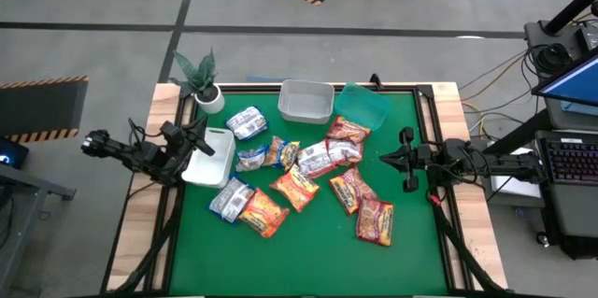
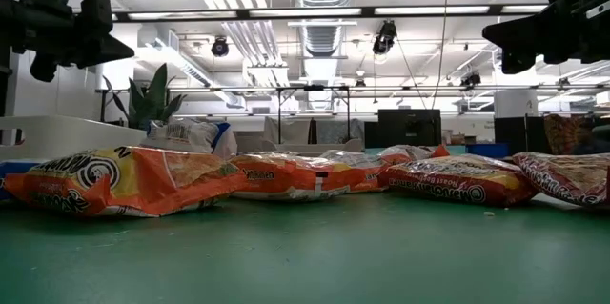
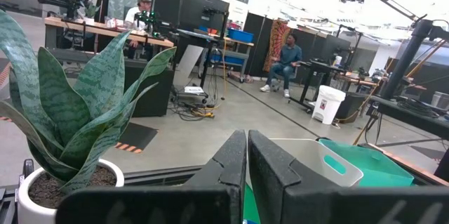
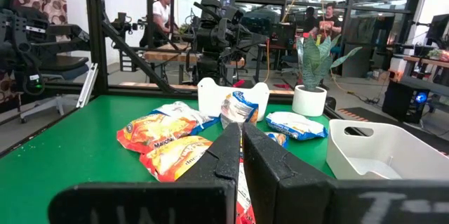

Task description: Sort Maruchan noodles

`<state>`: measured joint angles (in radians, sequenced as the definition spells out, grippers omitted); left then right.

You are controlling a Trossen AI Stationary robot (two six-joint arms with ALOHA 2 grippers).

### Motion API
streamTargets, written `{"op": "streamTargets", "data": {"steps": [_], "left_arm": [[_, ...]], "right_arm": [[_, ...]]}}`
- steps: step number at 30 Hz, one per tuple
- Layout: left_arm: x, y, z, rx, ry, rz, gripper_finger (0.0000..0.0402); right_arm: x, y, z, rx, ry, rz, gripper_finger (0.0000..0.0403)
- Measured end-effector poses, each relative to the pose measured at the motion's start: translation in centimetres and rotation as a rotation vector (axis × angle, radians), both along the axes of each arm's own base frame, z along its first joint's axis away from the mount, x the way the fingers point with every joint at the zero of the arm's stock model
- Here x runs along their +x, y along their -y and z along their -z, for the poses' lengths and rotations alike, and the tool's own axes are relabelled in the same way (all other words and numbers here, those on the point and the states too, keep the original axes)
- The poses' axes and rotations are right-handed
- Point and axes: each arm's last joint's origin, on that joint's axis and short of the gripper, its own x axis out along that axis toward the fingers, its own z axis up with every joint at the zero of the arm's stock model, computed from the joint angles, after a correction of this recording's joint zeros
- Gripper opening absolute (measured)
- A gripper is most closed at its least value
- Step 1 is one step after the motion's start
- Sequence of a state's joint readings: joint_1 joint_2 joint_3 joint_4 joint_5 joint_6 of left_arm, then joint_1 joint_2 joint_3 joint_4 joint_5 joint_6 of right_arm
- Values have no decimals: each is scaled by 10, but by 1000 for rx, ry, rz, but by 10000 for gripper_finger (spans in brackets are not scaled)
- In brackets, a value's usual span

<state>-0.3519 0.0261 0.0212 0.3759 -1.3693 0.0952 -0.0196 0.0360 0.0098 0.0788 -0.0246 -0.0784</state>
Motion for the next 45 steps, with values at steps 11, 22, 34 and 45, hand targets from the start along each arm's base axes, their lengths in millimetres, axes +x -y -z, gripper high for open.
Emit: {"op": "streamTargets", "data": {"steps": [11,22,34,45], "left_arm": [[0,0,0,0,0,0,0],[0,0,0,-7,13,1,0],[-1,-1,-1,-443,753,18,0],[0,-1,7,-319,505,-101,0]], "right_arm": [[0,0,0,0,1,0,9],[0,0,0,0,2,0,9],[0,5,0,479,42,143,9],[-4,10,-23,326,278,291,9]]}}
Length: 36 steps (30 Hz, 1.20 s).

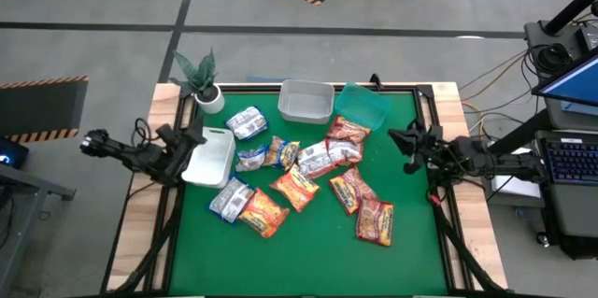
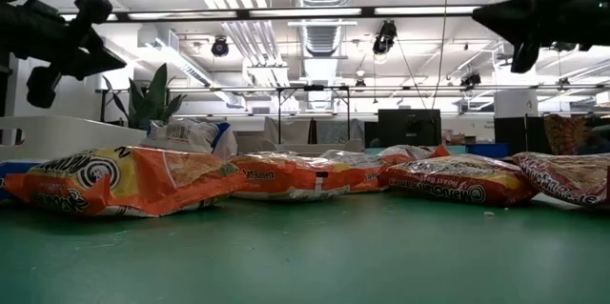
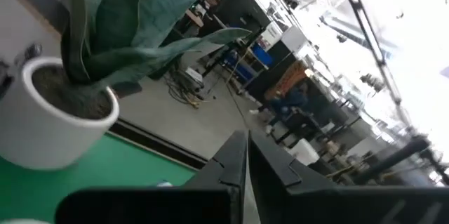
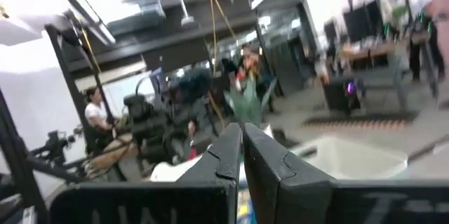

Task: Sort Maruchan noodles
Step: Put the blue noodle pack into the white bin

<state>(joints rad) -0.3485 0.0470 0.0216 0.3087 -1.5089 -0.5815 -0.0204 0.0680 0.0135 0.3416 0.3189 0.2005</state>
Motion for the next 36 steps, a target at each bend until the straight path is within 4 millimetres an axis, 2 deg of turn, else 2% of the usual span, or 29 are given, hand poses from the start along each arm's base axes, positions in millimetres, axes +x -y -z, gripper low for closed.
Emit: {"op": "streamTargets", "data": {"steps": [3,10,14,19,22,27,31,36], "left_arm": [[2,1,0,-4,40,50,0],[14,8,-6,54,112,339,0],[18,11,-20,144,167,420,0],[20,15,-39,336,259,548,0],[27,19,-52,378,250,578,0],[47,26,-75,433,58,584,0],[65,32,-94,440,-138,585,0],[87,37,-114,422,-538,615,2]], "right_arm": [[-1,0,-12,-40,-6,12,9],[-9,1,-52,-90,-62,53,9],[-12,1,-67,-99,-97,77,9],[-9,1,-78,-121,-106,83,9],[-6,1,-83,-121,-118,82,9],[-3,1,-96,-121,-108,83,9],[2,1,-96,-122,-142,80,9],[6,1,-94,-123,-174,79,9]]}}
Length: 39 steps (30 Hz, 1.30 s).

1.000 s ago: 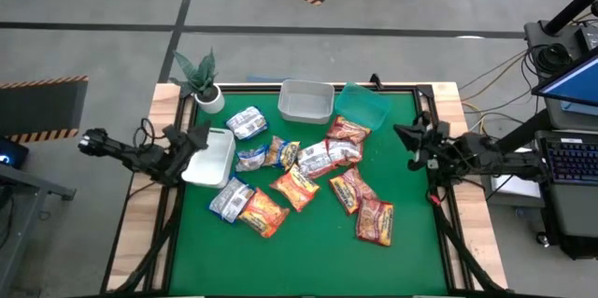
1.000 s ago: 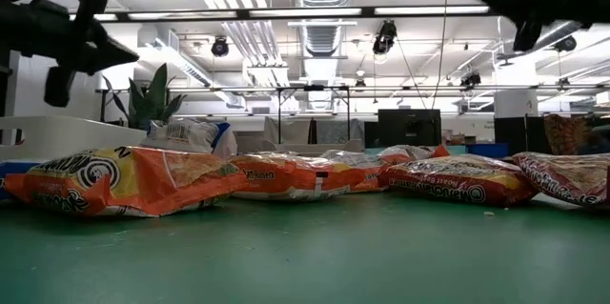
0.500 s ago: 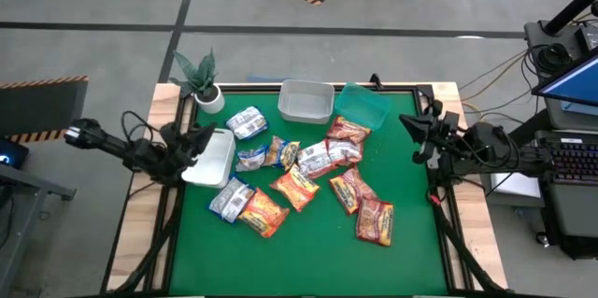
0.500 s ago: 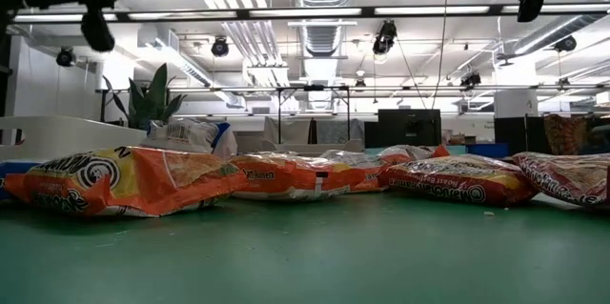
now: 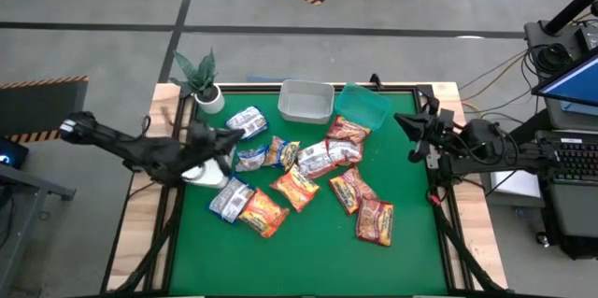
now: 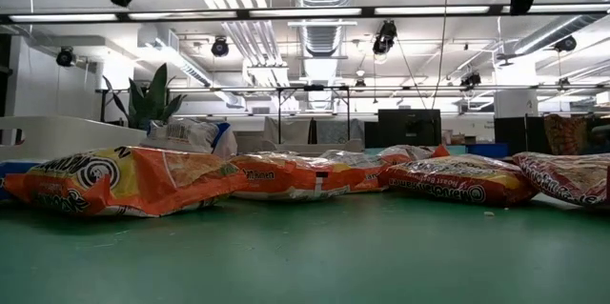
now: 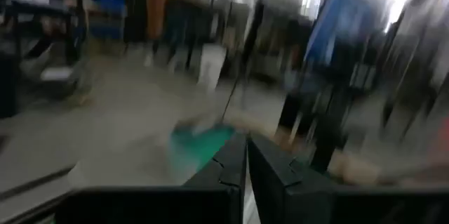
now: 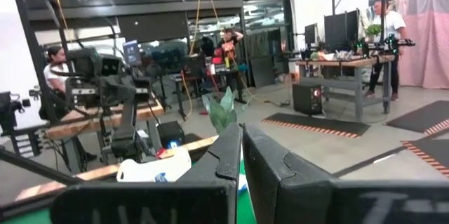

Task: Sort Maruchan noodles
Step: Put the blue noodle pack into the white bin

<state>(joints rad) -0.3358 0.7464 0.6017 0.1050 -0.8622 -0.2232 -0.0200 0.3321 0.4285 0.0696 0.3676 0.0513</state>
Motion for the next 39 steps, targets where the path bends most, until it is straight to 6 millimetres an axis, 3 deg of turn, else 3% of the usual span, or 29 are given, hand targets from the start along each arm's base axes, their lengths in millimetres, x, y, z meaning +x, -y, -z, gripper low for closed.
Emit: {"op": "streamTargets", "data": {"steps": [4,8,14,18,22,30,39], "left_arm": [[6,-3,-12,-31,-308,-11,28],[13,-7,-13,-51,-564,-29,85],[31,-8,-6,19,-736,-50,190],[40,-5,2,43,-807,9,235],[50,0,13,48,-889,119,242],[74,3,36,151,-1027,166,223],[86,-9,59,141,-1139,145,219]], "right_arm": [[4,0,5,11,-37,-2,9],[9,0,9,26,-62,-3,9],[11,0,3,0,-9,3,9],[7,0,-6,-12,79,3,9],[6,0,-10,-22,124,5,9],[4,0,-19,-34,145,7,9],[4,0,-18,-61,109,11,9]]}}
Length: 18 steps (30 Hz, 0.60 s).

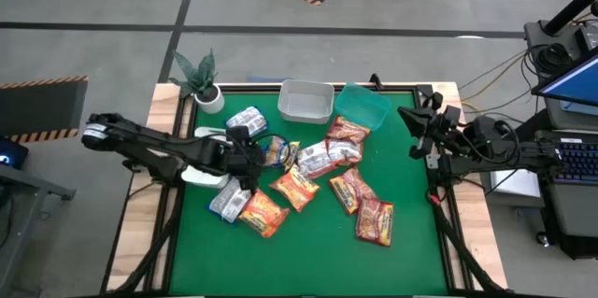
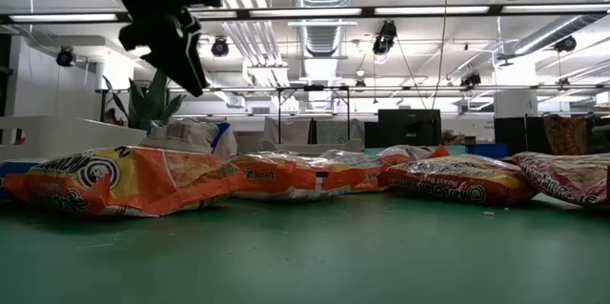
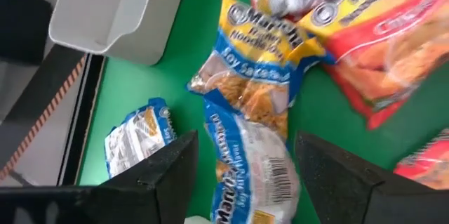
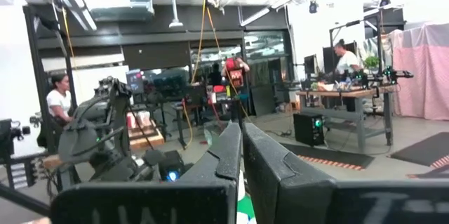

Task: Sort Maruchan noodles
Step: Put the blue noodle pack into the white bin

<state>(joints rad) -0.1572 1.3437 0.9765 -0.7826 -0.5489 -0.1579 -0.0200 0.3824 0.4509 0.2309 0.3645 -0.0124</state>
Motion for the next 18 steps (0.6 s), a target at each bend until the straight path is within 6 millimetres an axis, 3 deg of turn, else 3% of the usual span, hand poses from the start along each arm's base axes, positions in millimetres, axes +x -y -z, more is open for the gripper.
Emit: {"op": "streamTargets", "data": {"steps": [13,18], "left_arm": [[-15,-45,34,-226,26,-31,219],[-22,-53,53,-271,15,-51,219]], "right_arm": [[1,0,5,41,-65,-12,9],[1,0,7,60,-72,-16,9]]}}
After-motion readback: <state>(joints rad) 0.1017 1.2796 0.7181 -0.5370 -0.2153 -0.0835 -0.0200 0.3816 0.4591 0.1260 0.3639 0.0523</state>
